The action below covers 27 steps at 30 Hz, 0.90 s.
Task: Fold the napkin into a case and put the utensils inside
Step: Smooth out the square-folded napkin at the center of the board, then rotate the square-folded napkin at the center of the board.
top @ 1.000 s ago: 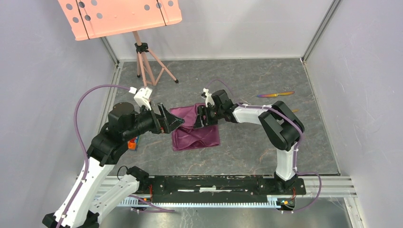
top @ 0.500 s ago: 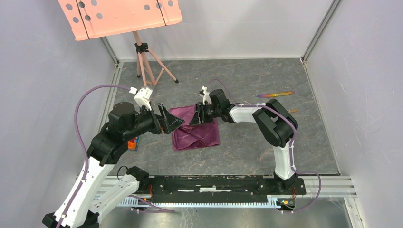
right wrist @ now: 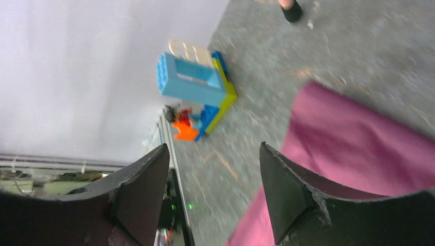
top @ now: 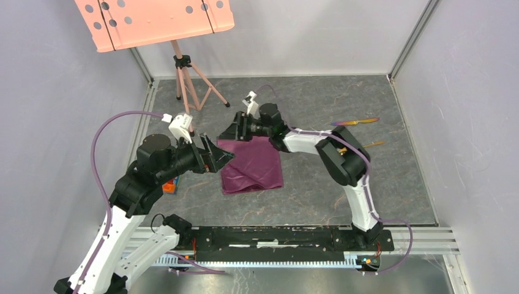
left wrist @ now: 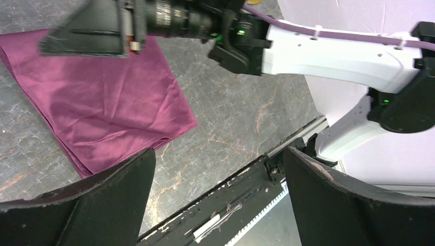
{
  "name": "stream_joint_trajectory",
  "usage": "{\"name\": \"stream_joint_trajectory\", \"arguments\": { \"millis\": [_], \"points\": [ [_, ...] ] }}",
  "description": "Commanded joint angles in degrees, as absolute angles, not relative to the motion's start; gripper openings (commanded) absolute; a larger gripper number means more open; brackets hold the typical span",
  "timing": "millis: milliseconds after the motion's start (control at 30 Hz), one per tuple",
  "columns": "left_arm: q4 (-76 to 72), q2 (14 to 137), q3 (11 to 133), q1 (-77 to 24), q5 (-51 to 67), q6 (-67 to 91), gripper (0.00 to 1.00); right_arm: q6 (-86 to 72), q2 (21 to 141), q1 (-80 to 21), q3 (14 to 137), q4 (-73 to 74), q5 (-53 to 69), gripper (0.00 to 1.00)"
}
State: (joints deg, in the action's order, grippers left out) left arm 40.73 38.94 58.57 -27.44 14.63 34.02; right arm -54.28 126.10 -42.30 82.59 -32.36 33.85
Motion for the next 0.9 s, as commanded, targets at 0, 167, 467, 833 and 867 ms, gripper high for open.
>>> {"name": "stream_joint_trajectory", "arguments": {
  "millis": [0, 167, 467, 833, 867],
  "points": [
    [39.62, 38.76, 58.43, -27.25, 13.44, 35.08, 1.00, -46.34, 113.02, -38.71, 70.84, -27.34, 34.11, 0.71],
    [35.92, 42.11, 55.59, -27.23, 15.19, 36.75, 1.00, -31.45, 99.47, -39.27, 55.40, -13.29, 32.96, 0.63],
    [20.74, 57.77, 47.96, -27.41, 20.60, 42.29, 1.00, -22.59, 88.68, -39.26, 39.89, -7.48, 24.99, 0.32],
    [19.26, 61.00, 46.70, -27.51, 19.50, 43.15, 1.00, -10.56, 90.18, -36.47, 39.88, 8.33, -0.30, 0.26],
    [19.22, 61.19, 46.51, -27.55, 20.01, 43.31, 1.00, -9.16, 89.91, -36.43, 41.60, 10.86, -8.42, 0.26]
  ]
}}
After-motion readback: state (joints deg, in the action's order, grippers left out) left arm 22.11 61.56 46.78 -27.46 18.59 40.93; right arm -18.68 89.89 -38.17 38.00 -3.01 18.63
